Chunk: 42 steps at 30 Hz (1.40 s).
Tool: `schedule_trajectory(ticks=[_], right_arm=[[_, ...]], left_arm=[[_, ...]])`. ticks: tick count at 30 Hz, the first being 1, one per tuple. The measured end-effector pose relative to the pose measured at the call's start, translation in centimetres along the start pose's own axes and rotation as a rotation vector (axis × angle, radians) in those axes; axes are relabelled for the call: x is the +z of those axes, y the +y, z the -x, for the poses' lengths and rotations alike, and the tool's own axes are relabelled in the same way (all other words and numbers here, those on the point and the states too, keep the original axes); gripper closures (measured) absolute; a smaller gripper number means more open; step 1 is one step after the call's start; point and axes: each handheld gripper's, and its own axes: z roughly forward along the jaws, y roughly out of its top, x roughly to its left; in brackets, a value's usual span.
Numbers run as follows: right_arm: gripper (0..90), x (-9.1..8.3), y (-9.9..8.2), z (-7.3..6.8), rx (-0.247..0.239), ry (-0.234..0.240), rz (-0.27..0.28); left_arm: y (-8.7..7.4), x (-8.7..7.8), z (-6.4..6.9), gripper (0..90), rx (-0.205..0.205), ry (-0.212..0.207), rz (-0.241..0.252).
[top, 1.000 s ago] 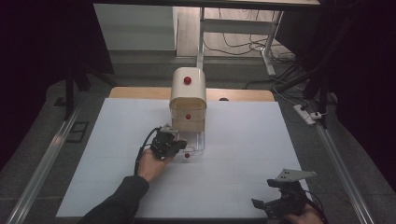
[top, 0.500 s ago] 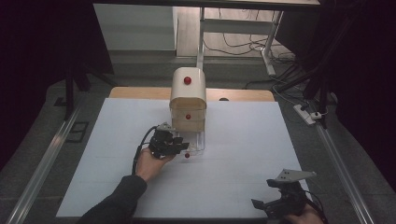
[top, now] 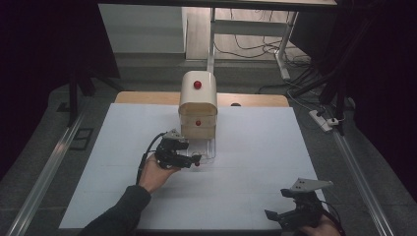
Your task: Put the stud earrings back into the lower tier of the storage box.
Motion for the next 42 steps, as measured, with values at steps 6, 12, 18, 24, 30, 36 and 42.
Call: schedule_trajectory(ticks=[6, 12, 18, 24, 30, 36, 42], right_arm=[[3.5, 0.0, 0.0, 0.0, -0.003, 0.001, 0.000], [3.5, 0.0, 0.0, 0.0, -0.005, 0.004, 0.001], [3.5, 0.0, 0.0, 0.0, -0.007, 0.006, 0.001], [3.5, 0.0, 0.0, 0.0, -0.007, 0.009, 0.002], [3.5, 0.0, 0.0, 0.0, -0.007, 0.008, 0.003], [3.5, 0.0, 0.0, 0.0, -0.005, 0.010, 0.006], [3.5, 0.0, 0.0, 0.0, -0.005, 0.010, 0.007]], left_arm=[[-0.4, -0.2, 0.1, 13.1, 0.007, 0.012, -0.015], [-0.8, -0.3, 0.0, 0.3, 0.021, -0.022, -0.029], [-1.4, -0.8, -0.1, 0.0, 0.020, -0.039, -0.037], [-1.6, -1.6, -0.1, 0.0, 0.027, -0.052, -0.028], [-1.8, -2.3, -0.1, 0.0, 0.037, -0.051, -0.016], [-2.0, -2.8, -0.1, 0.0, 0.022, -0.060, -0.004], [-2.2, -3.4, 0.2, 0.0, 0.014, -0.070, 0.006]])
